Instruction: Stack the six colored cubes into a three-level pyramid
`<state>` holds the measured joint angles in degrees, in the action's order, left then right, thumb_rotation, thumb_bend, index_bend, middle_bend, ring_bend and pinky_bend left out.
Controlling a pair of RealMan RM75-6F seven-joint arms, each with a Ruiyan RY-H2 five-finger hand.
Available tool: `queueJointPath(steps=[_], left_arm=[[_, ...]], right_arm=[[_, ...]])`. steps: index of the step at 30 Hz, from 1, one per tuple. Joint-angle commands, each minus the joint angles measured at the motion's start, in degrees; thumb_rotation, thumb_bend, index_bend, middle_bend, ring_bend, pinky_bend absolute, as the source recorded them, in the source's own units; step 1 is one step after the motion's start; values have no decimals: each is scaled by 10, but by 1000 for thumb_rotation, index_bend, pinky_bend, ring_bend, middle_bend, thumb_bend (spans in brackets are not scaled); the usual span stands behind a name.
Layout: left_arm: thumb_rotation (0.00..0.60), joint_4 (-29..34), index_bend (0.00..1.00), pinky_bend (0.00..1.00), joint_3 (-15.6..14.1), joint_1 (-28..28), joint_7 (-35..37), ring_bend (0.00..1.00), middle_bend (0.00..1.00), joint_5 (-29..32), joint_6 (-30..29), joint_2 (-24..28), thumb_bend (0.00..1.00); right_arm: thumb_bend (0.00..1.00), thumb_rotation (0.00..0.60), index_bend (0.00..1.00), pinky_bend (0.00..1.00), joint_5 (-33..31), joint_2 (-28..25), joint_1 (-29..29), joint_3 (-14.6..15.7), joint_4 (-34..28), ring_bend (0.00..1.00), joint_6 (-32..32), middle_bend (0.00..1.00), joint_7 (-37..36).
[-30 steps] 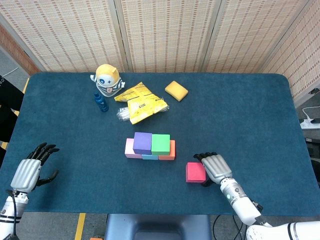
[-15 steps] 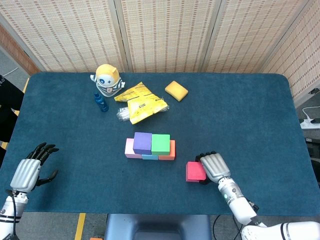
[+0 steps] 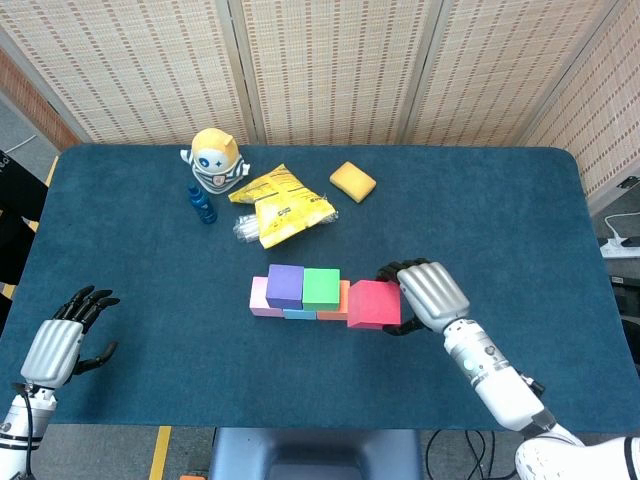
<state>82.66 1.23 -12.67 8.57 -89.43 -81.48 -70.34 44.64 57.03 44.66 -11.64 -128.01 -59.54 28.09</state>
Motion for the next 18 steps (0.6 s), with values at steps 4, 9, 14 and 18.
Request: queueJointPath(steps=[4, 9, 14, 18], left_arm=[[600, 5, 227, 249, -1, 2, -5, 74, 155, -1, -2, 2, 326], [600, 9, 227, 248, -3, 4, -5, 74, 155, -4, -5, 4, 326], [600, 6, 227, 248, -6, 7, 0, 74, 155, -5, -6, 2, 325], [600, 0, 227, 248, -9, 9, 5, 74, 154, -6, -5, 1, 325]], right_arm=[[301, 600, 566, 420, -184, -5, 147, -54, 10, 443, 45, 452, 41], [302, 600, 561, 420, -321, 33, 247, -68, 46, 443, 18, 451, 95], [302, 600, 559, 420, -417, 74, 314, -71, 84, 443, -13, 451, 134], [302, 600, 557, 420, -465, 102, 347, -70, 110, 443, -29, 451, 155]])
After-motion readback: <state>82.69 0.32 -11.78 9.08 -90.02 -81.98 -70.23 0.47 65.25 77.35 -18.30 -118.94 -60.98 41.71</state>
